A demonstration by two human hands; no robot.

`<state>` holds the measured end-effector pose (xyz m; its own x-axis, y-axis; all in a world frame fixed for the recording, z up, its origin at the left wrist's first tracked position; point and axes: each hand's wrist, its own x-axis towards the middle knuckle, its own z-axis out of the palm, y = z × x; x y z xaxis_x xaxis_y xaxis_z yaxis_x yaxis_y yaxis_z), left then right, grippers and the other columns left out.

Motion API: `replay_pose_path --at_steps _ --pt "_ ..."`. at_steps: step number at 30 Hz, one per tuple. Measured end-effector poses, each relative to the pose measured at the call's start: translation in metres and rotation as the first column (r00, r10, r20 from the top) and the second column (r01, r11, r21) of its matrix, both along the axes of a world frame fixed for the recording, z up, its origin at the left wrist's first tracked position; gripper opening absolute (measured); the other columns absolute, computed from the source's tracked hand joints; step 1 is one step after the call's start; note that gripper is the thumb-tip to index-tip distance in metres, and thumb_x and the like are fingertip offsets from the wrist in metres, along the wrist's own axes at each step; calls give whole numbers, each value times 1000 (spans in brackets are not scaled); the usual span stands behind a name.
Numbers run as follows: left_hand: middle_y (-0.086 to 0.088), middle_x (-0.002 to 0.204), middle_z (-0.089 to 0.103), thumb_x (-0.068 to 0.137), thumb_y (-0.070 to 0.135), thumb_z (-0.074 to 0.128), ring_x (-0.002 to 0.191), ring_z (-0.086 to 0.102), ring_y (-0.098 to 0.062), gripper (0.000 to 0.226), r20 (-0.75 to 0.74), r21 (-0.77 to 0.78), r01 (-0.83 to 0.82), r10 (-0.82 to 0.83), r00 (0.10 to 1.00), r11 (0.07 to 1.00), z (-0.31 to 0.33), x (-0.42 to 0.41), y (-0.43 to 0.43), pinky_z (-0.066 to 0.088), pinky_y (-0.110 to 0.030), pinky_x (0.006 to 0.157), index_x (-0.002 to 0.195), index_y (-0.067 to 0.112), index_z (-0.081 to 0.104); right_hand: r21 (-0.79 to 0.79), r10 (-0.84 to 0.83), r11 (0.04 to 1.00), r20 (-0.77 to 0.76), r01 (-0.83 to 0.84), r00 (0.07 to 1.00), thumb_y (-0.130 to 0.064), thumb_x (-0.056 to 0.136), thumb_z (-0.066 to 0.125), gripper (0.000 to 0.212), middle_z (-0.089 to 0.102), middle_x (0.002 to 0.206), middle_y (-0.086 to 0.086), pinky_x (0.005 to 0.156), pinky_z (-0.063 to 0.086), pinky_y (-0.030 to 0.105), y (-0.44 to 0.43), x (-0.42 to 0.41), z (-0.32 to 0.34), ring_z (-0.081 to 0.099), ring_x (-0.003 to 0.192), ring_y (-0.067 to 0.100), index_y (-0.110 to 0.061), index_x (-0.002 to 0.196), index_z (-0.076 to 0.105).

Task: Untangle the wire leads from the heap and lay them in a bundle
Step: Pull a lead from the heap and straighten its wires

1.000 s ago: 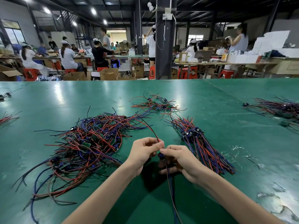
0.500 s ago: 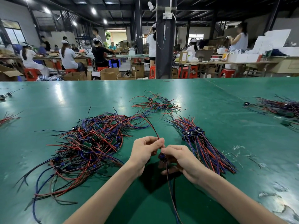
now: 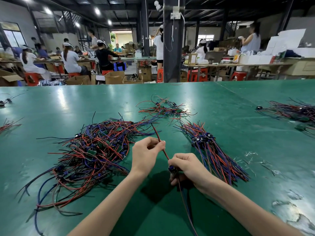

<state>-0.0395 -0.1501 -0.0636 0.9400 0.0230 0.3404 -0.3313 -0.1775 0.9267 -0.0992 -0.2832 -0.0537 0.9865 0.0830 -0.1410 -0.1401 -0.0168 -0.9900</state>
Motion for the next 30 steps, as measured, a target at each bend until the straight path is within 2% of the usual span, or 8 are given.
replay_pose_path --at_steps 4,9,14,17,20,24,27,30 --pt "4 66 72 79 14 76 67 68 -11 13 -10 11 -25 25 1000 1000 1 5 8 55 -24 73 69 20 70 -23 10 1000 25 -9 1000 -2 89 55 27 53 50 10 41 48 23 2 0 1 55 42 21 -6 63 50" --pt "4 65 72 79 16 76 69 69 -15 13 -31 -6 -35 35 999 999 1 7 6 55 -24 74 68 20 70 -26 -11 1000 36 12 999 -3 88 56 28 51 51 11 42 48 24 2 0 2 54 43 21 -7 62 50" --pt "5 60 70 81 14 74 59 62 -2 14 -87 -134 -92 81 993 987 6 9 9 44 -9 58 68 16 68 -45 -2 999 40 3 999 -3 88 56 26 52 50 8 42 48 25 2 -3 2 54 44 22 -6 63 50" --pt "5 59 69 81 15 74 51 54 0 13 -153 -197 -125 96 984 972 11 10 14 40 -10 52 69 14 68 -57 6 998 40 -4 999 -4 88 57 26 53 50 6 42 49 25 2 -3 2 55 45 21 -6 63 51" --pt "0 60 66 81 13 73 45 43 -4 12 -285 -342 -119 18 958 932 15 8 14 40 -17 49 72 7 67 -58 1 998 33 1 999 -3 88 56 27 52 53 10 40 48 24 2 -2 2 56 44 22 -6 62 51" --pt "-4 57 65 82 7 69 36 38 -4 12 -449 -594 -135 -188 873 793 27 6 12 37 -16 38 73 1 65 -54 -5 998 26 7 1000 -4 89 56 26 53 53 9 38 46 23 0 0 2 57 43 21 -6 63 52" --pt "-3 52 63 87 7 65 33 37 -6 14 -513 -665 -152 -299 805 731 29 5 14 36 -14 36 74 2 62 -67 9 998 20 -8 1000 -4 89 56 26 54 50 7 38 46 22 0 -1 2 56 41 19 -5 64 52" --pt "-4 50 62 89 8 62 32 38 -6 16 -529 -666 -168 -301 793 726 28 6 18 36 -14 36 74 2 59 -69 19 997 20 -17 1000 -5 90 56 26 53 49 7 37 45 21 1 -2 2 55 40 18 -5 65 51"
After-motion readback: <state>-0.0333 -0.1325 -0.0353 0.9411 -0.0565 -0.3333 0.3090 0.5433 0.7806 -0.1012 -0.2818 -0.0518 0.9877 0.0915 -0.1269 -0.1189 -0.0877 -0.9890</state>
